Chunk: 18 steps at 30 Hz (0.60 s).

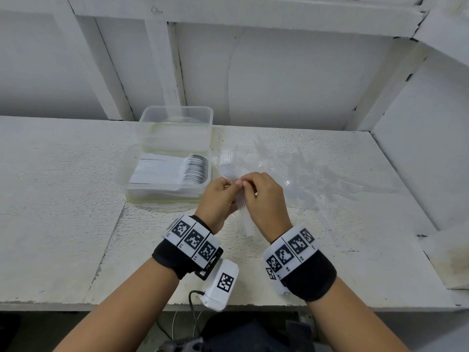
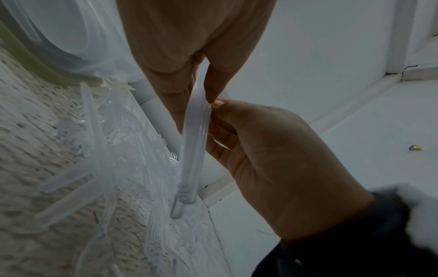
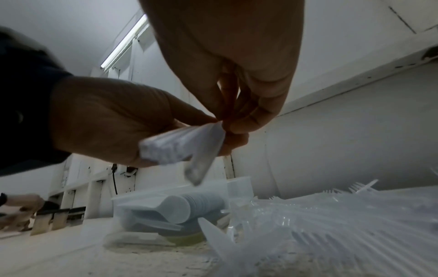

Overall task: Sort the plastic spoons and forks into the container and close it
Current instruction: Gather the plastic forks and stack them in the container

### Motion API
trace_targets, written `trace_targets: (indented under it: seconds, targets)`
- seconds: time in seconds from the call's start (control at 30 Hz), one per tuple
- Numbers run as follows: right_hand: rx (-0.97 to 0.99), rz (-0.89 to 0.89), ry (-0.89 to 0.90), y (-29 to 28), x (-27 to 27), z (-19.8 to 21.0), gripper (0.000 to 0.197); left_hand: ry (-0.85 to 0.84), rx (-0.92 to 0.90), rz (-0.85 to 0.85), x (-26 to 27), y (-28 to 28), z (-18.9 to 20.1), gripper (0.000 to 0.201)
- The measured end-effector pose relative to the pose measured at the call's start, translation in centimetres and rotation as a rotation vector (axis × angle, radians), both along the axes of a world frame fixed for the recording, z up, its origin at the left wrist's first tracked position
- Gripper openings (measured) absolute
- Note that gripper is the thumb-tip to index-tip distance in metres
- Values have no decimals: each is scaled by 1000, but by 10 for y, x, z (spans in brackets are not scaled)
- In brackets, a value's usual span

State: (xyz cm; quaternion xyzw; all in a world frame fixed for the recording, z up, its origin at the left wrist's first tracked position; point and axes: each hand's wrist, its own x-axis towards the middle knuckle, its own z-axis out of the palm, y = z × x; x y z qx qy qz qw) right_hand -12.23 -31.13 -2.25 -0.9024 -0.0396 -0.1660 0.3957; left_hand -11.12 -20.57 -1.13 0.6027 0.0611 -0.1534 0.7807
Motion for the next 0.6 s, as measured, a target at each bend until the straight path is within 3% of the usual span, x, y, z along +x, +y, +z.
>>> trace_targets:
  seconds: [0.13, 0.37, 0.5, 0.6]
  targets:
    - [91, -19, 27, 0, 3, 2, 23, 12, -21, -31, 2, 0, -2, 16]
    - [303, 26, 245, -5, 8, 5, 30, 123, -146, -72, 12, 5, 0, 15]
    - [287, 122, 285, -7, 6, 10, 37, 128, -176, -53, 20, 6, 4, 15]
    - [24, 161, 261, -6, 3, 14, 48, 128, -232, 31, 27, 6, 6, 13]
